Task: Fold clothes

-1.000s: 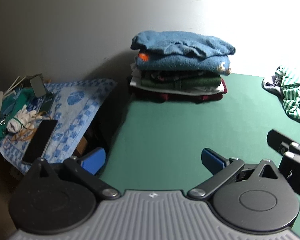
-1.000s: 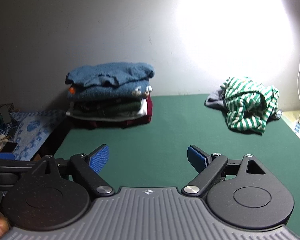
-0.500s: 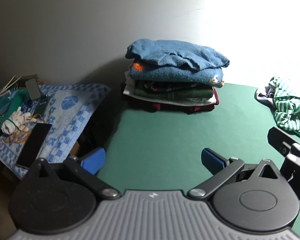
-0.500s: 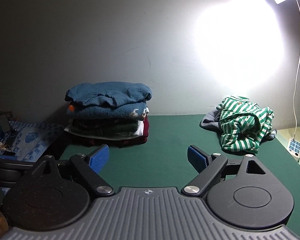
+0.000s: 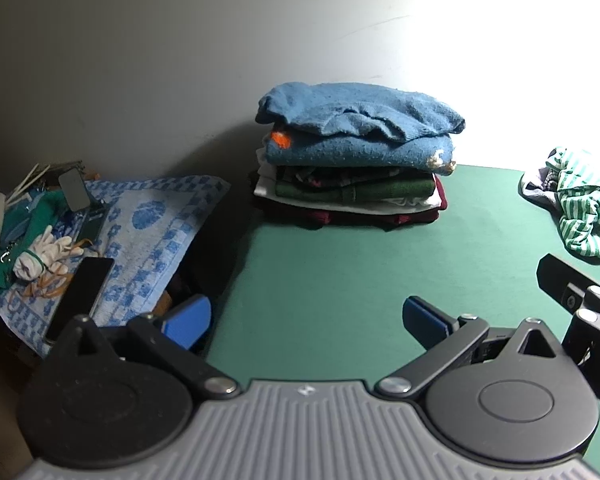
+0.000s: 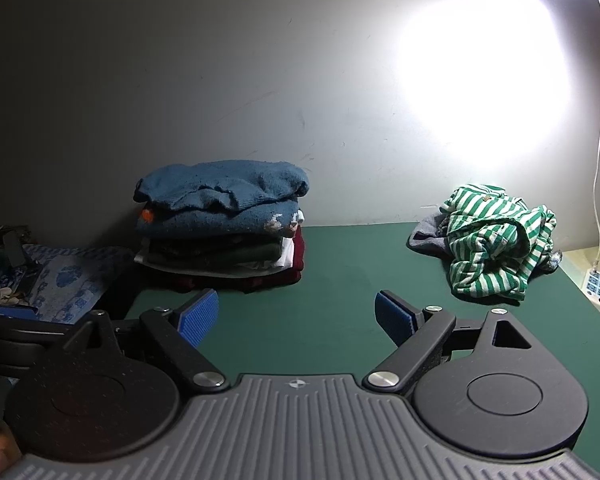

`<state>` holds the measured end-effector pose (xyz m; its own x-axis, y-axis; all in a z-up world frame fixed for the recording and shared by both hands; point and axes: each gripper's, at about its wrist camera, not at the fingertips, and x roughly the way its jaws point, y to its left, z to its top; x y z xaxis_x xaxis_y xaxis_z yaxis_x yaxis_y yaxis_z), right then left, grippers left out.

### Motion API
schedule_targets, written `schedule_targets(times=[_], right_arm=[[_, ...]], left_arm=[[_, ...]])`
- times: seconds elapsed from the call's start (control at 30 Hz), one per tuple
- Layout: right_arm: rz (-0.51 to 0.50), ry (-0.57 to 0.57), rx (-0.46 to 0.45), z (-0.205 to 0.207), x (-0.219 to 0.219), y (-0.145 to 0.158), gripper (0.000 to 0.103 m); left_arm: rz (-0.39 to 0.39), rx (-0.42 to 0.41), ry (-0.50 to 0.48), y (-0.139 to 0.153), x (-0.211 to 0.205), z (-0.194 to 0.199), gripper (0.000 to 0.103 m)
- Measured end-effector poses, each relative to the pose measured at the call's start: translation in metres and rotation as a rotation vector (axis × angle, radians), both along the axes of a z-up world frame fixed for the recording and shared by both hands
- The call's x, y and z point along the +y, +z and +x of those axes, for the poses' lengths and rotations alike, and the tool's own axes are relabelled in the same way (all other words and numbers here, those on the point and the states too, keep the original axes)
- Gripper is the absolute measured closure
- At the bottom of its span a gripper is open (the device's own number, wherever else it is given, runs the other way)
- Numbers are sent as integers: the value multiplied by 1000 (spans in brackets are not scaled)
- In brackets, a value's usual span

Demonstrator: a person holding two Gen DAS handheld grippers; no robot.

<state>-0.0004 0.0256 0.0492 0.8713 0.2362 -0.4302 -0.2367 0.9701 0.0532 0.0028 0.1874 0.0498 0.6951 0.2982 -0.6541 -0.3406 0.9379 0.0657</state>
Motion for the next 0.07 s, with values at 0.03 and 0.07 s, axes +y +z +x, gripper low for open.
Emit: schedule_targets(times=[0.03, 0.07], right_arm=[[2, 1, 3, 0, 0, 0, 15], [3, 1, 5, 0, 0, 0, 15]], left_arm=[[-1, 1, 0, 0, 0, 0, 0], [-2, 2, 0, -1, 0, 0, 0]])
